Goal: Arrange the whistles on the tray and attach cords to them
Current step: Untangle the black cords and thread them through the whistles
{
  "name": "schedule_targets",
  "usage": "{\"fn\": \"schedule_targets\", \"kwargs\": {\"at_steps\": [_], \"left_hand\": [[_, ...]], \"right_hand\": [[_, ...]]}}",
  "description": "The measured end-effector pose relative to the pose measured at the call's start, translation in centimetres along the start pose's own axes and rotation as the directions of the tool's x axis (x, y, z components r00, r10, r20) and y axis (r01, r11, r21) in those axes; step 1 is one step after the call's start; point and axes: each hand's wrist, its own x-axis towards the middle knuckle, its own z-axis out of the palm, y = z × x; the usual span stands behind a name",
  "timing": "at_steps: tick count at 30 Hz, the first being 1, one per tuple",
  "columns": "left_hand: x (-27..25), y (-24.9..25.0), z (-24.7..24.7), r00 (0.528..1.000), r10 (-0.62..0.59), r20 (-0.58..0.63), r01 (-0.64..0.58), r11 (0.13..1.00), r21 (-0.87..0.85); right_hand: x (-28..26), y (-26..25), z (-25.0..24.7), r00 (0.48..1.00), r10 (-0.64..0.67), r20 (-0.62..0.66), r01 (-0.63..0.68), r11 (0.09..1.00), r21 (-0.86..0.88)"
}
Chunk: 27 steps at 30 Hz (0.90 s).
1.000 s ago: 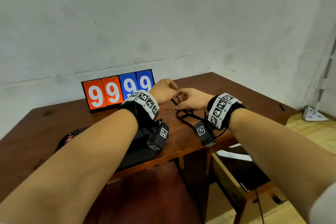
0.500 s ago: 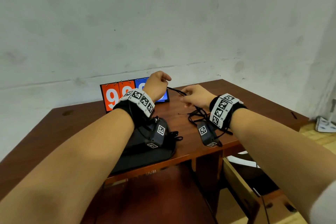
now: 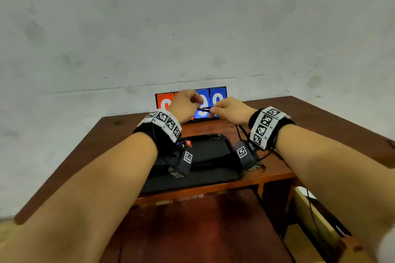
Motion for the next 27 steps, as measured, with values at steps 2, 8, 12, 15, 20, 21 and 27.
{"fn": "schedule_targets", "kwargs": {"at_steps": [2,8,12,15,20,21,27], "left_hand": [[-0.9,-2.1,-1.9,0.999,-0.039,-0.022,0.04,0.998,0.043],[-4.5,-8.2,-7.6,0.978,-0.207,-0.001,0.205,0.969,0.138],[-6.6,-10.5,-9.4,0.968,-0.247,0.038,0.236,0.955,0.181],[-7.5,-11.6,-9.7,0.961,-0.271,0.053,0.258,0.949,0.181],[-8.4,-12.9,-9.5,0.952,-0.289,0.103,0.261,0.94,0.22],[-8.5,-13.1,-9.5,0.948,-0.293,0.121,0.26,0.937,0.235],[-9.0,-14.1,-8.9,0.908,-0.37,0.198,0.293,0.896,0.334]], "right_hand": [[0.1,-0.4,0.8,0.999,-0.006,0.034,0.008,0.999,-0.035],[0.0,-0.4,3.2,0.991,0.023,0.131,-0.016,0.998,-0.053],[-0.3,-0.1,4.4,0.98,0.114,0.161,-0.132,0.986,0.106],[-0.6,0.4,4.9,0.975,0.126,0.185,-0.152,0.98,0.132],[-1.2,2.4,5.1,0.972,0.148,0.181,-0.143,0.989,-0.037],[-1.3,2.8,5.0,0.973,0.151,0.175,-0.142,0.988,-0.063],[-2.1,5.0,4.9,0.97,0.169,0.177,-0.13,0.969,-0.212]]}}
